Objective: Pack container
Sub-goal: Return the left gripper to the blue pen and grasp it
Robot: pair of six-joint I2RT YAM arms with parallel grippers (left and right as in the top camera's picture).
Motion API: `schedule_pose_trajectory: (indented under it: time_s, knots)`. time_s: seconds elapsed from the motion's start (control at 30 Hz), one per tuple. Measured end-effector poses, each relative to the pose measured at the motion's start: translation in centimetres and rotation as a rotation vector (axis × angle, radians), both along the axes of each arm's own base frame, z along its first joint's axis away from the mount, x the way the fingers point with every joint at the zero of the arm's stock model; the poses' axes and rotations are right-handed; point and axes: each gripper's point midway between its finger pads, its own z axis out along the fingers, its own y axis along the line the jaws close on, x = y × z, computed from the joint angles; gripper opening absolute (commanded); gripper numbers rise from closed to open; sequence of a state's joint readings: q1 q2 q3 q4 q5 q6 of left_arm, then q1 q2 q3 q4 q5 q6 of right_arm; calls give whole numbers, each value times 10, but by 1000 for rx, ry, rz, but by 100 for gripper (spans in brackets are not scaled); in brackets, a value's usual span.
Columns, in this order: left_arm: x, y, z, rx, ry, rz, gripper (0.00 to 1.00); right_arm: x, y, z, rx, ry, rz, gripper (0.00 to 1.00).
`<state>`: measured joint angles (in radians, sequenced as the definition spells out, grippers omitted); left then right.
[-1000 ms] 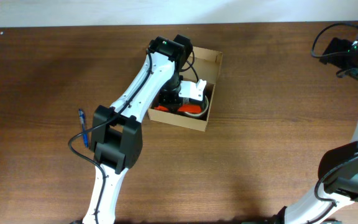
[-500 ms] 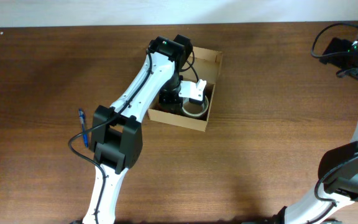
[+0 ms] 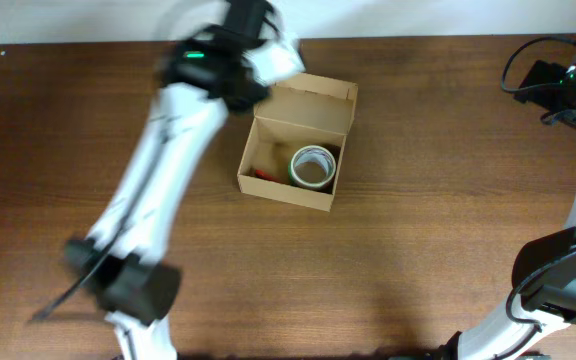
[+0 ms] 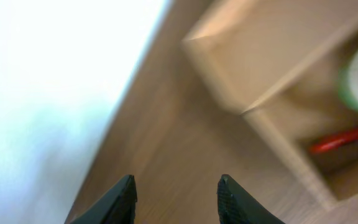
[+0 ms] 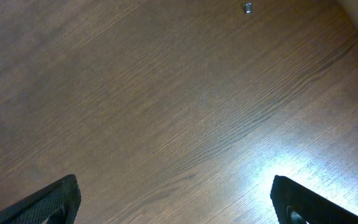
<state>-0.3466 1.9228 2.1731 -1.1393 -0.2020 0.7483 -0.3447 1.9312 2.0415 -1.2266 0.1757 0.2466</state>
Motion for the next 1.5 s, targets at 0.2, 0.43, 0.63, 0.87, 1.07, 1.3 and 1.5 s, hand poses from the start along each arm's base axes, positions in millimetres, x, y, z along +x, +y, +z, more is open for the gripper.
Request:
schedule_pose_trajectory:
  time_s: [0.2, 0.43, 0.63, 0.87, 1.07, 1.3, 1.5]
  knots:
    - [-20, 98, 46, -32, -98, 270, 51, 0, 0, 0, 0, 0, 1, 99]
    - [-46, 179, -49, -70, 178, 589, 49, 0, 0, 0, 0, 0, 0, 99]
    - [-79, 205, -109, -260, 357, 872, 38, 0, 0, 0, 0, 0, 0, 99]
    - [-117, 203, -196, -330, 490, 1120, 35, 0, 0, 0, 0, 0, 0, 99]
    - [-136, 201, -239, -356, 507, 1239, 35, 0, 0, 0, 0, 0, 1, 99]
    - [-133, 217, -252, -391, 467, 1296, 36, 0, 0, 0, 0, 0, 0, 99]
    - [-119, 225, -263, -410, 430, 1301, 35, 0, 0, 0, 0, 0, 1, 100]
